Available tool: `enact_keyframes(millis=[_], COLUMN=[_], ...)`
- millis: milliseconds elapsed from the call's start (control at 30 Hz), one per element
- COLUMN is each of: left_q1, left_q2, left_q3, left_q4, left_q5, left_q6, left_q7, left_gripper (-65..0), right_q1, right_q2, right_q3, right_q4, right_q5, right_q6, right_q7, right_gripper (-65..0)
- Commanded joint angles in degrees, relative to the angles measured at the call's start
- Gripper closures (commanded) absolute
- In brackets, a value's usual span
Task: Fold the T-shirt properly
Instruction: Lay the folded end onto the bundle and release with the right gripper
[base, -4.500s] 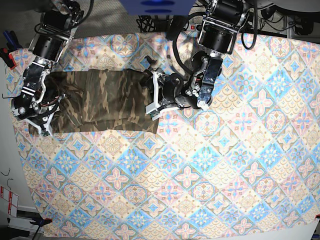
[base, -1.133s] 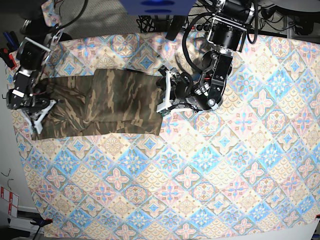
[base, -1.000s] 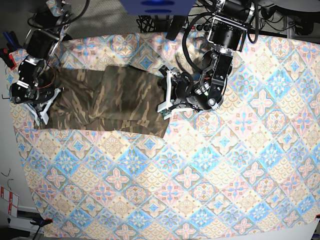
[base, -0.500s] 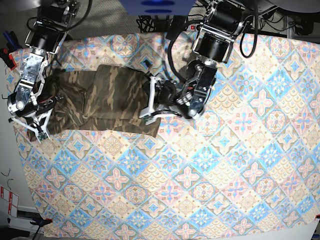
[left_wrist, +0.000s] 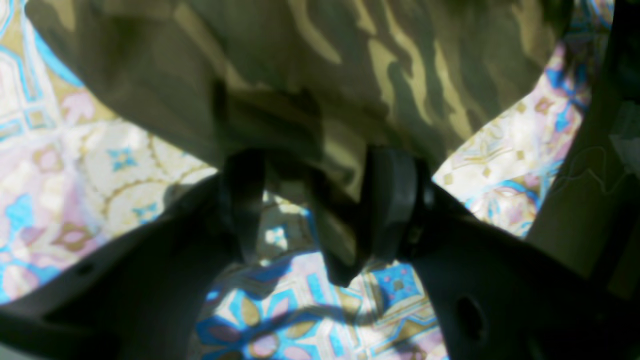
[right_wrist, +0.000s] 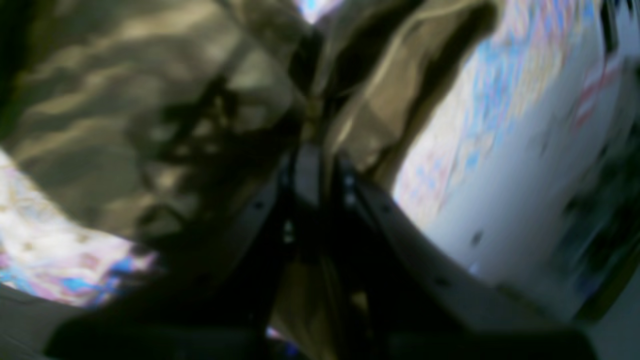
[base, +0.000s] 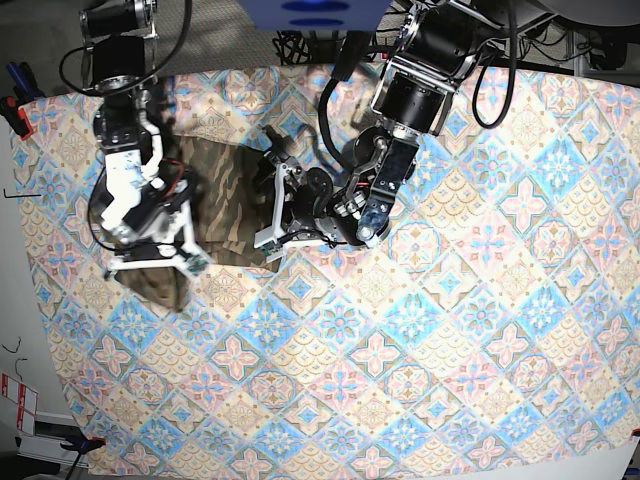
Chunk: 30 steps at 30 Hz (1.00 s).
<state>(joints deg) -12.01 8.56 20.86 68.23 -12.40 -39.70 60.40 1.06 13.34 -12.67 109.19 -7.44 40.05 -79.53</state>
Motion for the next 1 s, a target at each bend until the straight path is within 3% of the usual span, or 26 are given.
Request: enact_keyframes(millis=[0,133,233,533,700,833,967], left_q1=[-0.96,-0.87,-0.87,-0.6,1.15,2.91,3.44], left_q2=[0.44,0.44,0.44,0.44,0.44,-0.95,-3.41], left_q3=[-0.07,-0.16,-1.3,-9.48,-13.08,-15.46,-17.21], left_q4=[0.65,-1.19,-1.81,-1.63,11.38,21.05,21.58], left_q5=[-0.83,-0.83,-1.09,-1.44,-5.05,-8.56,-9.88], left_q6=[-0.3,-0.3,-0.3,-0.3,-0.3,-0.3,-0.3], left_q7=[-0.84,-0.84,-0.84,0.13,7.33,8.3,8.57], left_gripper=[-31.9,-31.9,-31.9,-31.7,-31.9,-31.9,-31.9], right_q1=[0.21,-0.22,-0.22,-0.22,-0.22,-0.22,1.8], right_q2=[0.06,0.06,0.06,0.06,0.06,0.06,-0.02], right_q3=[-2.5,-14.54,-19.29,-20.08,-20.26,-22.45,-25.0], right_q4=[1.8,3.12,2.86,0.48,-3.65,-8.22,-12.7], right_q5=[0.28,0.19,0.19,0.19,0.19,0.19,0.19], right_q6=[-0.05,-0.05,-0.05,-0.05,-0.05,-0.05,-0.05], right_q7=[0.54,0.89,2.82,5.55,9.33,12.85,13.64], right_gripper=[-2.2,-2.2,-2.2,-2.2,-2.2,-2.2,-2.3])
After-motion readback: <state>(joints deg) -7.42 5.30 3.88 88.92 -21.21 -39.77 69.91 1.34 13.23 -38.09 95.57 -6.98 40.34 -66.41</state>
